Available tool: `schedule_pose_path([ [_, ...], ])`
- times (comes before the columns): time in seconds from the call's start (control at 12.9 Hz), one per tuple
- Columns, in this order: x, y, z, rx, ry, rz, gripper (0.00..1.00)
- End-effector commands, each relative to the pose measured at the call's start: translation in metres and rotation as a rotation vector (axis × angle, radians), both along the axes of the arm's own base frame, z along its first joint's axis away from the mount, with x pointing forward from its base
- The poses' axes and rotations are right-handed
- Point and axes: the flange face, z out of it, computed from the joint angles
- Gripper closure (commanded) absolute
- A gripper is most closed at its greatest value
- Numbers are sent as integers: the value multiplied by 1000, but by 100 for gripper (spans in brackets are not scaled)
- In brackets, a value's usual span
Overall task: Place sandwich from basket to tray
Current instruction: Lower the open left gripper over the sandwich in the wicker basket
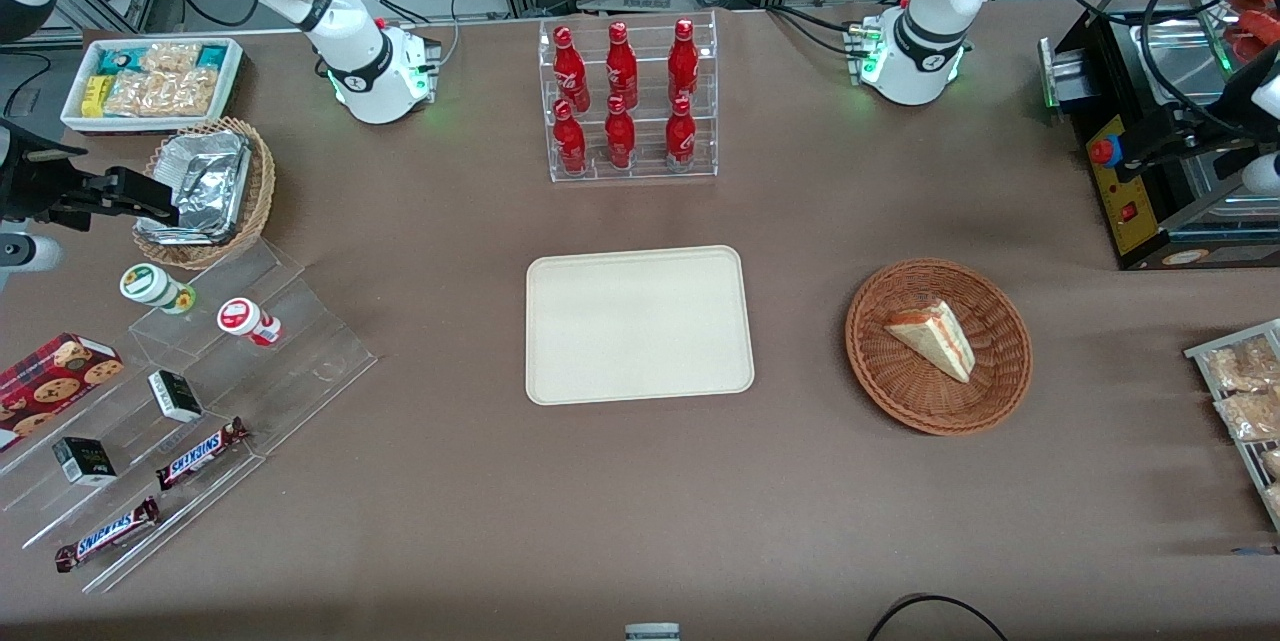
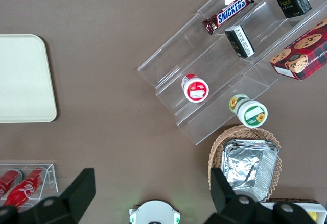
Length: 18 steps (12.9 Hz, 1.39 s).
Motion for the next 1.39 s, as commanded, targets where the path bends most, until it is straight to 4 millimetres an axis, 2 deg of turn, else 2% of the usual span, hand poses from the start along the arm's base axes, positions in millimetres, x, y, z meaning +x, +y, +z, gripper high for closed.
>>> schedule_pose_path([
  [0.0,1,-4,1,1,-10,-10,0],
  [0.15,4,-13,-5,-1,0,-14,0],
  [0.23,9,-24,-17,1,21,-32,0],
  [0.54,20,-22,-64,2,26,-12,0],
  [0.7,24,-17,-98,5,12,56,0],
  [1.01,30,-18,-149,7,-20,170,0],
  [1.32,28,-20,-186,11,-37,358,0],
])
